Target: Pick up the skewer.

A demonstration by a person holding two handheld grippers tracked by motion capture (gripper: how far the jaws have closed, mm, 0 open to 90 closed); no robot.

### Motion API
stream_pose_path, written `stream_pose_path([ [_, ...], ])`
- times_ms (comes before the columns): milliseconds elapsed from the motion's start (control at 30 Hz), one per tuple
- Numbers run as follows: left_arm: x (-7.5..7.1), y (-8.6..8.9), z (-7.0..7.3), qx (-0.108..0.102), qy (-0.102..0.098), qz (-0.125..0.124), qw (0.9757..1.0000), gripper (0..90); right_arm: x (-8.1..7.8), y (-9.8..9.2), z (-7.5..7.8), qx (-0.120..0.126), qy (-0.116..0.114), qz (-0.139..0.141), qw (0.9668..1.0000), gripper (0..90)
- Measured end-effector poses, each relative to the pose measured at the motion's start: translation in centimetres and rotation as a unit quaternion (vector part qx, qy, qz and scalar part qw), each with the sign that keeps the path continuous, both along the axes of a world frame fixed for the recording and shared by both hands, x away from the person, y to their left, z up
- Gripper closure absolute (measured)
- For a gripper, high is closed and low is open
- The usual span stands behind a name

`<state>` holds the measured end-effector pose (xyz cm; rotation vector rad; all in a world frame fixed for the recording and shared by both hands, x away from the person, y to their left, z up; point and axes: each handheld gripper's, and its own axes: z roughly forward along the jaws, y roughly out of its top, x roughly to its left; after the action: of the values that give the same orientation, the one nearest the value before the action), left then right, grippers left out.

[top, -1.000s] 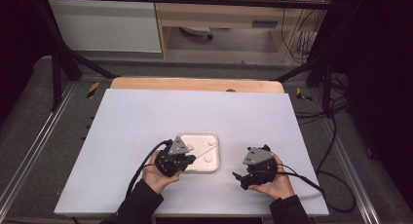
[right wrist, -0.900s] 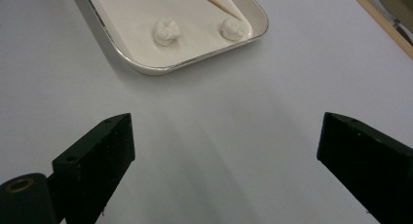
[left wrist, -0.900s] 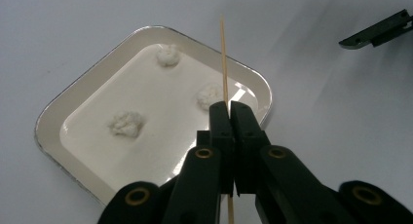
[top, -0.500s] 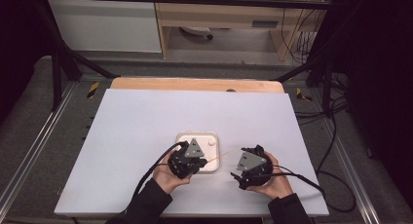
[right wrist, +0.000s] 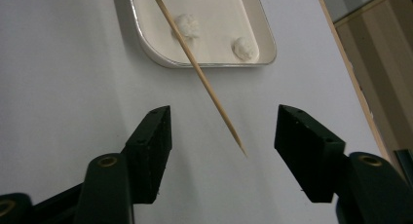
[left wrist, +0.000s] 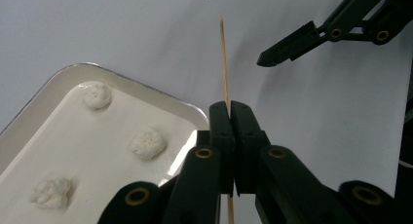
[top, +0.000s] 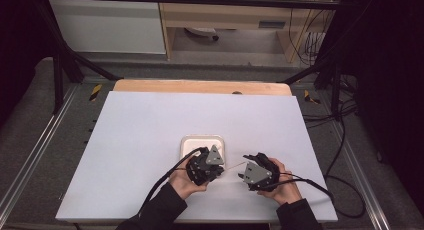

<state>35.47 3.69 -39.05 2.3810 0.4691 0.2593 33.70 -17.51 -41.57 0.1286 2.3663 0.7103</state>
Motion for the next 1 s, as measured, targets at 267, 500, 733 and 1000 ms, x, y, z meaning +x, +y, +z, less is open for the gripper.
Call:
stream_pose_path([
  [267, -0.1, -0.8, 0.1, 0.000, 0.001, -0.012, 0.9999, 88.9, -0.1, 0.1, -0.3, -0.042, -0.030, 0.044, 0.9977, 51.6],
  [500, -0.2, -1.2, 0.3, 0.000, 0.002, -0.019, 0.9998, 88.9, -0.2, 0.4, -0.6, -0.078, -0.048, 0.078, 0.9928, 60.5],
  [733, -0.3, -1.4, 0.3, 0.005, 0.001, -0.026, 0.9997, 88.9, -0.1, 0.6, -0.8, -0.100, -0.053, 0.096, 0.9890, 71.6],
  [1000, -0.3, -1.3, 0.2, 0.007, 0.002, -0.029, 0.9995, 88.9, 0.0, 0.5, -0.9, -0.116, -0.053, 0.105, 0.9863, 80.8],
])
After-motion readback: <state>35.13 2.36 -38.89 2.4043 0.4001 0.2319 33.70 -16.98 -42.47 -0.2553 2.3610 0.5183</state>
